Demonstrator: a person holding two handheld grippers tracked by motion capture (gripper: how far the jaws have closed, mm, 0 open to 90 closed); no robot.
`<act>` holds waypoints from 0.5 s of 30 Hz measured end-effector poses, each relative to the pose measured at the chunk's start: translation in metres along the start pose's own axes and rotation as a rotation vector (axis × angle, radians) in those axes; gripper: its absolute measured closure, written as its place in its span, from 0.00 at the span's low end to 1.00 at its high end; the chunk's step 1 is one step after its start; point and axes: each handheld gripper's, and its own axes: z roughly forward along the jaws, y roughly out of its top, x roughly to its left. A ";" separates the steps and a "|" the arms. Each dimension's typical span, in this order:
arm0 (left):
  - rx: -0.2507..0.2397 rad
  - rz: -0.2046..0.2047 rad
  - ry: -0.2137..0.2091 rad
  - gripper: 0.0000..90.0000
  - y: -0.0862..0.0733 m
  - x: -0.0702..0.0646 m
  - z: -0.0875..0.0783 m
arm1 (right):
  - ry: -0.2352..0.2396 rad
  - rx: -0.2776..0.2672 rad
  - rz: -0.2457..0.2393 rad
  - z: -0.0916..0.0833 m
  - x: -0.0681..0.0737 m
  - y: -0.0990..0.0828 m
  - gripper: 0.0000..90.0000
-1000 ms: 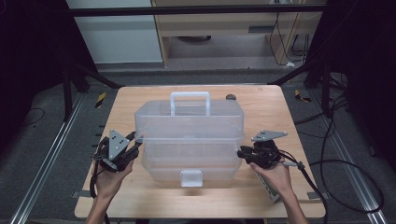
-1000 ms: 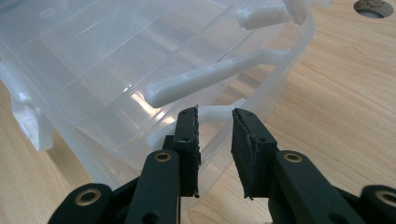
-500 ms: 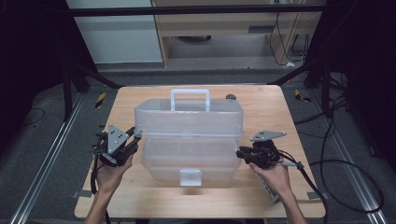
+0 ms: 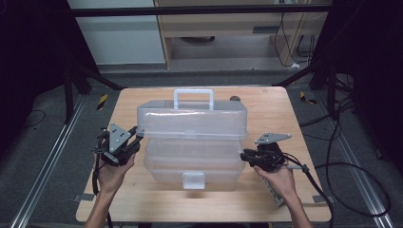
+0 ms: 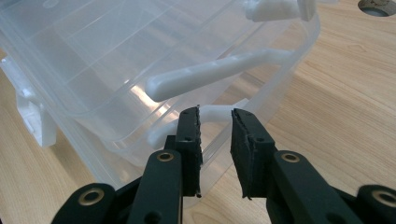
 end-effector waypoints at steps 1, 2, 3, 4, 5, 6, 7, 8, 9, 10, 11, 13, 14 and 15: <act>0.001 -0.001 0.000 0.80 0.000 0.000 0.000 | 0.000 0.001 0.000 0.000 0.000 0.000 0.81; 0.001 0.002 0.001 0.80 0.001 0.000 0.000 | 0.001 0.001 0.000 0.000 0.000 0.000 0.81; 0.001 0.003 0.002 0.81 0.001 0.001 0.001 | 0.002 0.001 -0.001 0.000 0.000 0.000 0.81; 0.001 0.002 0.002 0.81 0.002 0.001 0.001 | 0.001 0.001 -0.001 0.000 0.000 0.000 0.81; 0.001 0.003 0.002 0.81 0.002 0.001 0.001 | 0.003 0.001 -0.002 0.000 -0.001 0.000 0.81; 0.000 0.003 0.003 0.81 0.002 0.001 0.001 | 0.003 0.001 -0.002 0.000 -0.001 0.000 0.81; 0.000 0.005 0.004 0.81 0.002 0.001 0.001 | 0.003 0.001 -0.003 0.000 -0.001 0.000 0.81; -0.001 0.004 0.004 0.81 0.003 0.002 0.001 | 0.002 0.001 -0.003 0.000 -0.001 0.000 0.81; -0.002 0.002 0.003 0.81 0.003 0.002 0.002 | 0.002 0.002 -0.001 0.000 -0.001 0.000 0.81; -0.003 0.000 0.003 0.81 0.003 0.002 0.002 | 0.001 0.002 -0.002 0.000 -0.001 0.000 0.81; -0.003 0.001 0.004 0.81 0.003 0.002 0.002 | 0.001 0.002 -0.002 0.000 -0.001 0.000 0.81; -0.004 -0.001 0.003 0.81 0.004 0.003 0.003 | 0.001 0.002 -0.003 0.000 -0.001 0.000 0.81; -0.005 -0.001 0.005 0.81 0.005 0.003 0.003 | -0.001 0.002 -0.003 0.000 -0.001 0.000 0.81; -0.006 -0.001 0.004 0.81 0.005 0.003 0.003 | -0.001 0.000 -0.006 0.000 -0.001 0.000 0.81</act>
